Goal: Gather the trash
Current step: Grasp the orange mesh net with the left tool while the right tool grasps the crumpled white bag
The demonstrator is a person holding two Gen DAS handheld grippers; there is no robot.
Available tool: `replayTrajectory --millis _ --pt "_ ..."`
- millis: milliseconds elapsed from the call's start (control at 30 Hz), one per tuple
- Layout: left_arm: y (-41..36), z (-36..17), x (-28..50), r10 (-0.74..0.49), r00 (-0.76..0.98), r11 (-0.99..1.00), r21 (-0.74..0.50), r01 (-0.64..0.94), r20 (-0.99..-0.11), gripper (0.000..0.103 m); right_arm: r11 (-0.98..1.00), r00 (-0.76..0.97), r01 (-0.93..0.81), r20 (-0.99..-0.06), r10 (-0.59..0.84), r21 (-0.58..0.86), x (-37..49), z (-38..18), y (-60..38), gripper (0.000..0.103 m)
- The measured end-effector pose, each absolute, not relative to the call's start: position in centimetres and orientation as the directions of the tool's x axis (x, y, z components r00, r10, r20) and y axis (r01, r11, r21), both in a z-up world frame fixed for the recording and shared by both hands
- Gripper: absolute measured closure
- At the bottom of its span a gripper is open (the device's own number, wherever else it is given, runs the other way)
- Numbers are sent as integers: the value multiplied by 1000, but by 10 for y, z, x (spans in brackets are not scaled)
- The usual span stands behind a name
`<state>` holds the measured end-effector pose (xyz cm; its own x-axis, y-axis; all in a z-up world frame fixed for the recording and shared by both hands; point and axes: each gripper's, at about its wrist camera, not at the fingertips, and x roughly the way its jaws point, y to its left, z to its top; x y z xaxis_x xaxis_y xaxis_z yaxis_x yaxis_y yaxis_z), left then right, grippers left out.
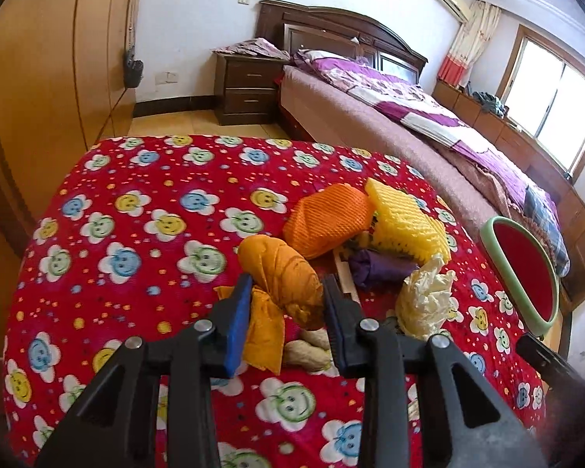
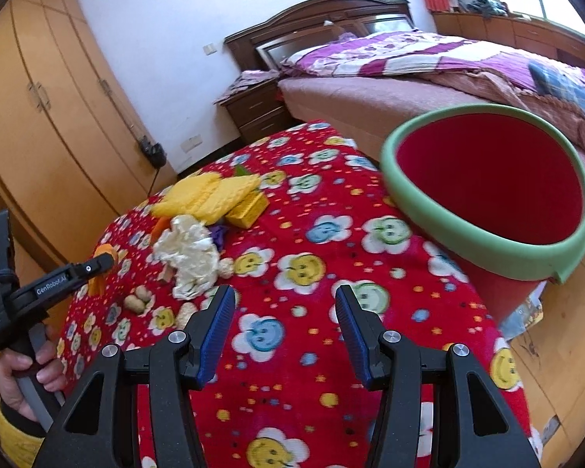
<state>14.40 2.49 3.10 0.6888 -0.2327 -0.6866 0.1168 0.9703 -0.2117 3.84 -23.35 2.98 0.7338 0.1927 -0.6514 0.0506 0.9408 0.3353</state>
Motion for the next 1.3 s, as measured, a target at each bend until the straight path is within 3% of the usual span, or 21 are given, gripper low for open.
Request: replayTrajectory --millis 500,1300 --pt "61 14 133 -180 691 974 -224 27 -700 68 949 695 -69 -668 266 307 67 34 -181 48" --pt "57 7 130 -202 690 969 -242 41 -695 68 955 644 -146 -708 291 259 121 10 -138 49"
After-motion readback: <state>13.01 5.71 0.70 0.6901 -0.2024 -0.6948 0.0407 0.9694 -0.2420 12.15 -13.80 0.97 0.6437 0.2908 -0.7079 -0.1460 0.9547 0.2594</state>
